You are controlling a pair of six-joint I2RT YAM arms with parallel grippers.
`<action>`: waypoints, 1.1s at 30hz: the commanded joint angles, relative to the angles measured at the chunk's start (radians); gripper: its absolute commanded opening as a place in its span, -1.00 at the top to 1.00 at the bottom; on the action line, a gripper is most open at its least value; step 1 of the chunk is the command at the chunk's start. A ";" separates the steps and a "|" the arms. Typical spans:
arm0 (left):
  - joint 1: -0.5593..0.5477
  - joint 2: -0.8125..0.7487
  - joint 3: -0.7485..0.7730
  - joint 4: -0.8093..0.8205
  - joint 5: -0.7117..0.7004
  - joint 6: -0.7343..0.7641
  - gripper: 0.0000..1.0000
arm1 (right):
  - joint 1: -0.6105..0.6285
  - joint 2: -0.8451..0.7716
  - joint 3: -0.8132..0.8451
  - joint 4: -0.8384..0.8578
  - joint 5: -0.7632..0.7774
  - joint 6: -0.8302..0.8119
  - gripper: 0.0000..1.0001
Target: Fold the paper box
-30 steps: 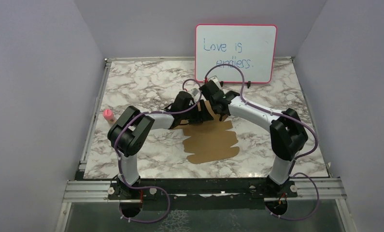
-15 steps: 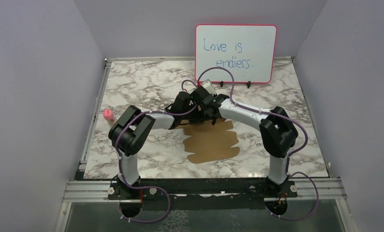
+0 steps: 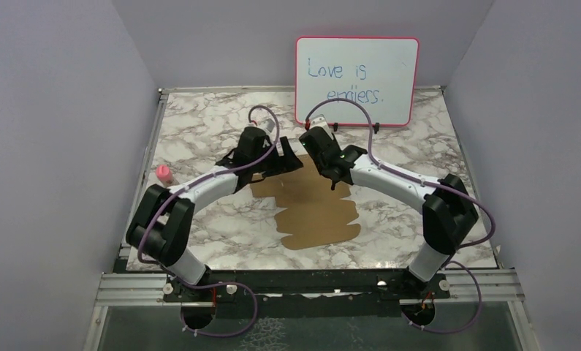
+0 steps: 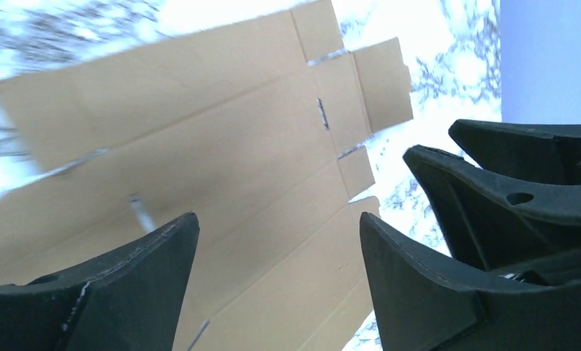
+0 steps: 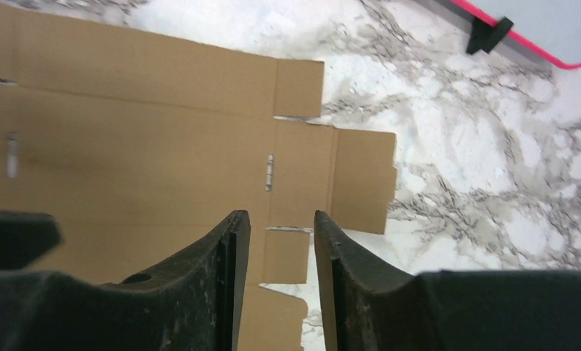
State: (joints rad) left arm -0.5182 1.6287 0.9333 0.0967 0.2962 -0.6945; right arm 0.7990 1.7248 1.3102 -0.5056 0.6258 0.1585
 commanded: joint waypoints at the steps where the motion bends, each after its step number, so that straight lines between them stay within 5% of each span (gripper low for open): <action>1: 0.109 -0.142 -0.083 -0.147 -0.065 0.070 -0.66 | -0.003 -0.062 -0.031 0.119 -0.123 -0.027 0.10; 11: 0.312 -0.253 -0.247 -0.210 -0.005 0.100 -0.70 | -0.006 0.005 -0.162 0.357 -0.378 -0.059 -0.24; 18: 0.342 -0.186 -0.253 -0.170 0.052 0.095 -0.62 | -0.038 0.043 -0.242 0.480 -0.490 -0.014 -0.35; 26: 0.342 -0.094 -0.233 -0.107 0.107 0.074 -0.29 | -0.049 0.086 -0.292 0.561 -0.542 0.031 -0.39; 33: 0.326 -0.042 -0.211 -0.077 0.136 0.061 0.20 | -0.049 0.113 -0.324 0.610 -0.572 0.066 -0.39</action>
State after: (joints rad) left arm -0.1810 1.5562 0.6941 -0.0109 0.3927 -0.6289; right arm 0.7506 1.8103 1.0065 0.0319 0.0986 0.1894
